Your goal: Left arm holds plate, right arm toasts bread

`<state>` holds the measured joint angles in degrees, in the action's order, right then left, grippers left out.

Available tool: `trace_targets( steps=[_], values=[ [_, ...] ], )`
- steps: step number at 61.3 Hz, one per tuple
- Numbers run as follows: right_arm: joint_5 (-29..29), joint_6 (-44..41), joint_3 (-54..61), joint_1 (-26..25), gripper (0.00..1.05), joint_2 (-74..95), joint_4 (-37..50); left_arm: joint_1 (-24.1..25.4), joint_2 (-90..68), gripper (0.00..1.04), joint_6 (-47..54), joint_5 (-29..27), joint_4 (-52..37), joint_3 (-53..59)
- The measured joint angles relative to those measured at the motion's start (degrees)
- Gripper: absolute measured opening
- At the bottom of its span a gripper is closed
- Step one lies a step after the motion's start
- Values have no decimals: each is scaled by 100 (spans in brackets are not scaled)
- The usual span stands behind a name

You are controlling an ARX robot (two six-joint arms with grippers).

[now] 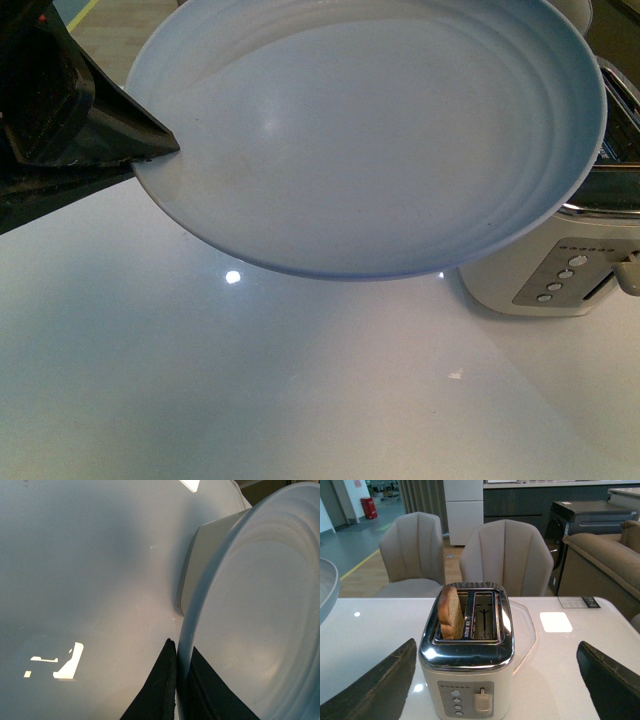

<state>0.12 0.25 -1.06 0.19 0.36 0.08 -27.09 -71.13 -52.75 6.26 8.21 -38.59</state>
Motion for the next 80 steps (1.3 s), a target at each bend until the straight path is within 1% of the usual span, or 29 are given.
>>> trace_targets(
  steps=[4, 9, 12, 15, 22, 25, 35, 45, 53, 56, 65, 71, 80],
  values=[
    [0, -2, 0, 0, 95, 0, 2, 22, 0, 3, 7, 39, -9, 0],
    [0, -2, 0, 0, 96, 0, 2, 122, 0, 3, 59, 136, -31, 0],
    [0, -2, 0, 0, 96, 0, 2, 238, 0, 3, 118, 219, -48, 0],
    [0, -2, 0, 0, 96, 0, 2, 483, -7, 3, 243, 356, -92, 2],
    [0, -2, 0, 0, 96, 0, 2, 1316, -98, 3, 684, 807, -219, 63],
    [0, -2, 0, 0, 96, 0, 2, 1574, -138, 3, 839, 935, -284, 101],
    [0, -2, 0, 0, 96, 0, 2, 2708, -446, 3, 1650, 1486, -625, 326],
    [0, -2, 0, 0, 96, 0, 2, 3788, -1097, 3, 2490, 1884, -1034, 564],
    [0, -2, 0, 0, 96, 0, 2, 4433, -1700, 3, 3005, 2057, -1419, 603],
    [0, -2, 0, 0, 96, 0, 2, 4756, -2135, 3, 3353, 2155, -1639, 603],
    [0, -2, 0, 0, 96, -2, 2, 5261, -3152, 3, 3882, 2227, -2074, 549],
    [0, -2, 0, 0, 96, -2, 2, 5499, -3932, 3, 4070, 2247, -2459, 369],
    [0, -2, 0, 0, 96, -2, 2, 5602, -4715, 3, 4118, 2249, -2800, 94]
  ],
)
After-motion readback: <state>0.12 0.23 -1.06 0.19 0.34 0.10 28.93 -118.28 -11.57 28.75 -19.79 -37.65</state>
